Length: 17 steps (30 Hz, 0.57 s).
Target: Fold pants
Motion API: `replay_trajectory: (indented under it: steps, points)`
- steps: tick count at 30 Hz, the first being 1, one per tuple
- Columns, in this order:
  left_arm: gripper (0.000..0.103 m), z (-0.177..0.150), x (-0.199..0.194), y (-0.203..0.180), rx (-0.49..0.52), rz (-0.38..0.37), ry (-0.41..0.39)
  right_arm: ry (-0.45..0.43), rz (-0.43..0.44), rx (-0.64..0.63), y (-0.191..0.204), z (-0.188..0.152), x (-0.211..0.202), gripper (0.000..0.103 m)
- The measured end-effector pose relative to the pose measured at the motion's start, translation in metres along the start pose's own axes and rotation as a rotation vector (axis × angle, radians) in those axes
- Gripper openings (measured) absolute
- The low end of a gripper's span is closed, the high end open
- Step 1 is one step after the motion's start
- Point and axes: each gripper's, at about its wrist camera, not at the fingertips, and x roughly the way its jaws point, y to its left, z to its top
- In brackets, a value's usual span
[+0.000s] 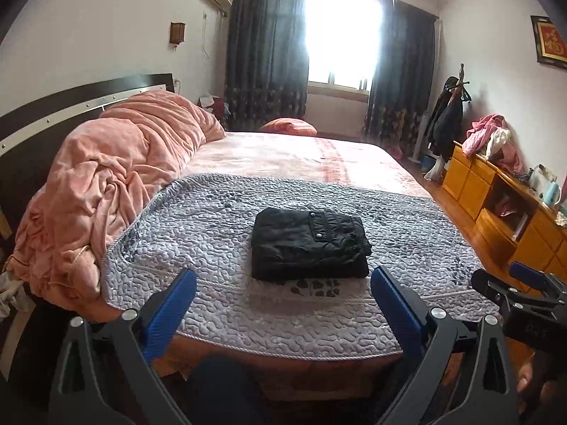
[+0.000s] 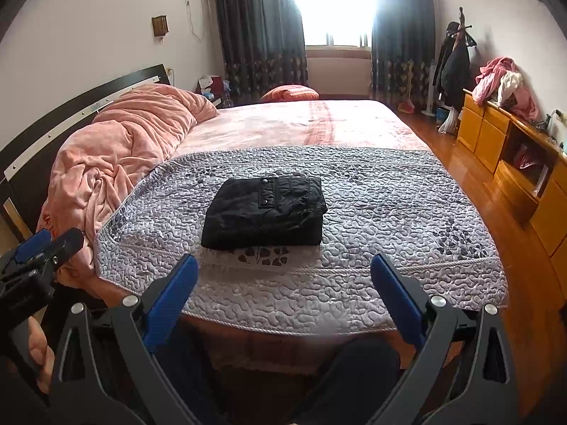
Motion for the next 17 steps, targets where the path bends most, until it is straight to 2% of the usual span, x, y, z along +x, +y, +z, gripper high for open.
replay_trajectory:
  steps: [17]
  points:
    - [0.099,0.0028,0.0042,0.0033,-0.008,0.021,0.022,0.007,-0.002,-0.001,-0.0037,0.0015,0.0063,0.098]
